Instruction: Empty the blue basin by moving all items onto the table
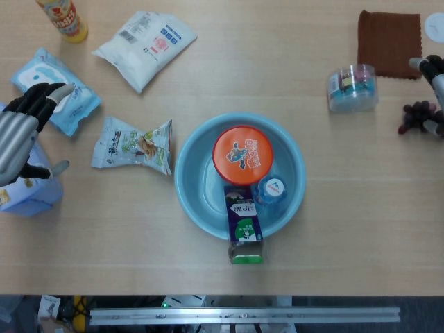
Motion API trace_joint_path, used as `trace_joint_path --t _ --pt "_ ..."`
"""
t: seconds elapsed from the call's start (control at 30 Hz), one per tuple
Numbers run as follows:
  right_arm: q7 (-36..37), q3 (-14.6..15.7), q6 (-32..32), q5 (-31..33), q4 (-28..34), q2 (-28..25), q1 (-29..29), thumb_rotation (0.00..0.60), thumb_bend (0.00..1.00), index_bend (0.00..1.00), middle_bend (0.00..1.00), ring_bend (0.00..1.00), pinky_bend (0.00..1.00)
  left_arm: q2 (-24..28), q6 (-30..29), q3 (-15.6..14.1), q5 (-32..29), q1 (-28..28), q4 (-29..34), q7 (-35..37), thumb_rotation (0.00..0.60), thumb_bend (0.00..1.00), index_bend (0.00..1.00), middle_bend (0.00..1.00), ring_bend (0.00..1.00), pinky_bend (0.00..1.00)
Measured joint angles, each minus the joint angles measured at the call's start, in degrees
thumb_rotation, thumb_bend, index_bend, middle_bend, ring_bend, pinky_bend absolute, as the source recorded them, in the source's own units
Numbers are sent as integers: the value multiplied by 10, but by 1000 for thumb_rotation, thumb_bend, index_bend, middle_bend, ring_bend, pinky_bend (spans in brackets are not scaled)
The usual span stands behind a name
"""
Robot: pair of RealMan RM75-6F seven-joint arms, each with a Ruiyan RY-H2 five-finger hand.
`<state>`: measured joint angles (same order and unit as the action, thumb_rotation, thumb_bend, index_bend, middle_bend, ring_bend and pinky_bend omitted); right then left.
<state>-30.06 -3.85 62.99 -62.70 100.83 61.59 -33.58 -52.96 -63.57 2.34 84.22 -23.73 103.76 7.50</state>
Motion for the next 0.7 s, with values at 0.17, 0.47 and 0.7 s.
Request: trace_joint_path --t 0.17,0.47,0.7 --pt "55 -3 -17 -49 9 2 -3 600 0 207 283 288 552 2 2 -1 0 0 4 -2 600 189 0 81 61 197" --pt "151 3 -95 -132 32 12 -31 600 0 209 290 288 553 9 0 -1 -6 3 12 -6 600 189 0 81 61 197" --pt "184 9 -138 -175 45 46 -58 600 0 209 290 288 553 11 -1 -1 -8 6 16 -9 600 189 0 81 61 197"
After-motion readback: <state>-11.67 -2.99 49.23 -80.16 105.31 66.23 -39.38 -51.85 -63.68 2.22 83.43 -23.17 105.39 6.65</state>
